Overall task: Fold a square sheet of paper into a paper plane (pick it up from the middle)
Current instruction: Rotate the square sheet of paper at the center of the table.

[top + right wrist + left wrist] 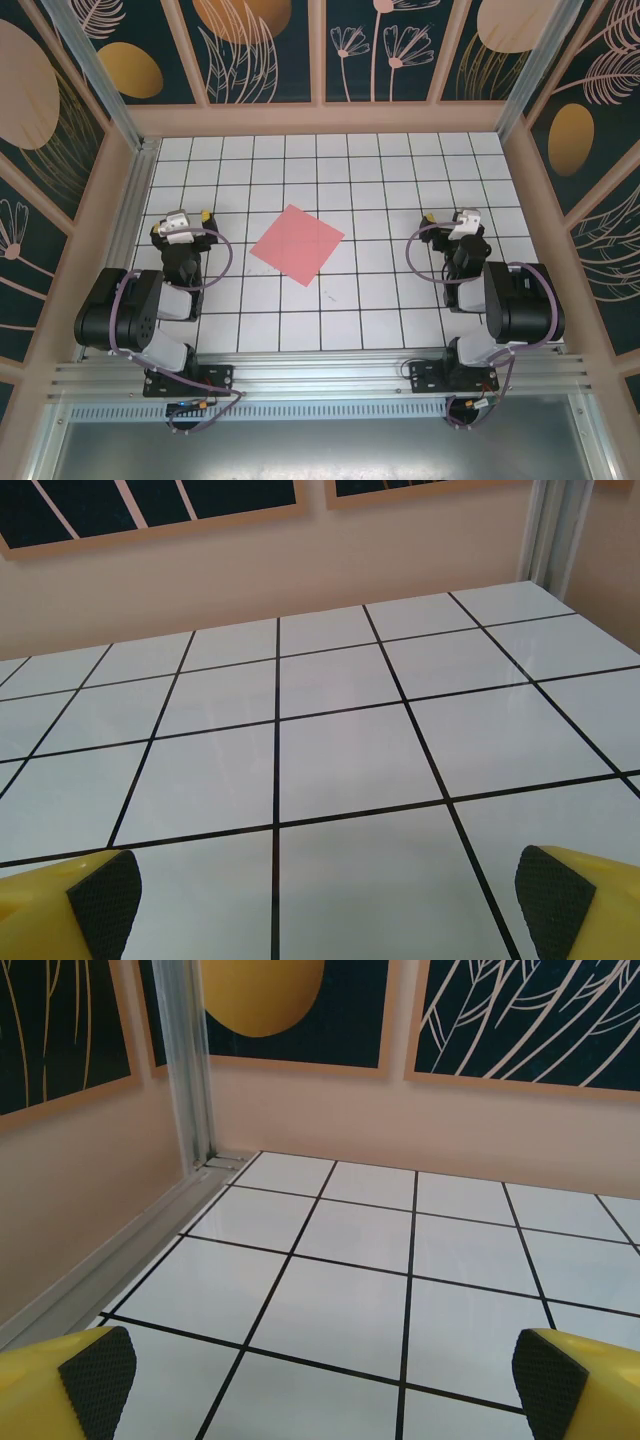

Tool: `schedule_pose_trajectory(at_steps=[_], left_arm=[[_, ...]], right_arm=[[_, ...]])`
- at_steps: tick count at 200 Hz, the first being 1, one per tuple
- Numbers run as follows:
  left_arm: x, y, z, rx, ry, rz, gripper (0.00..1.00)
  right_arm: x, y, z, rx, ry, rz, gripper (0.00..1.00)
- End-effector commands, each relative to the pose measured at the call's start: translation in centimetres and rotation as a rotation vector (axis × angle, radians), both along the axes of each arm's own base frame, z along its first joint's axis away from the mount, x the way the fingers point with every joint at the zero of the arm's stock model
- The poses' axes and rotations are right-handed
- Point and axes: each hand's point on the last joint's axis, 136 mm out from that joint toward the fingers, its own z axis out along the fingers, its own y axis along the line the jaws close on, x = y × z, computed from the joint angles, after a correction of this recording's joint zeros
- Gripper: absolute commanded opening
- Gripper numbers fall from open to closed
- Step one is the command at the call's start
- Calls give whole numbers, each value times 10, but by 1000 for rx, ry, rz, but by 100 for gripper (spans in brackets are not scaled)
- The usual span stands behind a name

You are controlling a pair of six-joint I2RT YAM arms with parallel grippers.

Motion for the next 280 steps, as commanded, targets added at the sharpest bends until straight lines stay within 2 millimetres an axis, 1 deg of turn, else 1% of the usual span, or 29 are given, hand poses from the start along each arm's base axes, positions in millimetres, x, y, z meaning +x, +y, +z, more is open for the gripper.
schedule_pose_trajectory(at_steps=[1, 82, 117, 125, 138, 144, 152, 172, 183, 193, 197, 203, 212, 215, 223, 225, 230, 240, 245, 259, 269, 280], left_arm=[[0, 0, 6, 14, -23, -11, 99], [1, 0, 5, 9, -17, -8, 99], [-5, 9, 9, 0, -43, 43, 99], [-8, 10, 12, -5, -54, 48, 99], [-14, 15, 20, -14, -73, 74, 98], [-16, 18, 23, -21, -74, 93, 98], [-18, 22, 29, -27, -75, 118, 99], [-17, 29, 45, -55, -70, 165, 98], [-14, 32, 52, -97, -57, 187, 99], [-9, 31, 57, -147, -38, 186, 99], [-7, 31, 58, -176, -29, 188, 98], [-4, 29, 59, -234, -11, 184, 99], [1, 23, 59, -320, 19, 165, 99], [4, 19, 61, -340, 24, 143, 99], [10, 5, 59, -366, 82, 72, 99], [12, 1, 60, -376, 90, 52, 98], [15, -6, 60, -403, 111, 19, 99], [19, -17, 58, -459, 156, -29, 99], [21, -21, 57, -485, 176, -42, 99], [21, -29, 45, -533, 267, -56, 98], [21, -35, 37, -545, 323, -74, 98], [20, -42, 31, -554, 368, -100, 99]], right_arm=[[5, 1, 8, 6, -28, 13, 99], [5, 1, 7, 6, -25, 11, 99], [5, 1, 9, 5, -25, 8, 99], [7, 2, 13, 0, -16, 5, 99], [12, 4, 25, -17, 8, -1, 99], [14, 7, 34, -22, 9, 5, 99], [17, 6, 46, -25, 12, -18, 99], [25, 20, 65, 21, 73, -6, 99], [31, 29, 66, 69, 145, -12, 99], [39, 41, 66, 115, 206, -11, 99], [41, 46, 63, 134, 239, -12, 99], [46, 58, 62, 156, 277, 1, 99], [51, 86, 56, 165, 344, 75, 99], [53, 98, 56, 166, 360, 108, 99], [57, 127, 53, 165, 395, 181, 99], [57, 138, 51, 168, 410, 216, 99], [58, 158, 50, 173, 427, 263, 99], [61, 190, 45, 187, 466, 309, 99], [62, 204, 40, 199, 495, 329, 99], [67, 245, 29, 241, 582, 394, 99], [68, 272, 20, 253, 636, 423, 95], [70, 295, 10, 239, 687, 442, 92]])
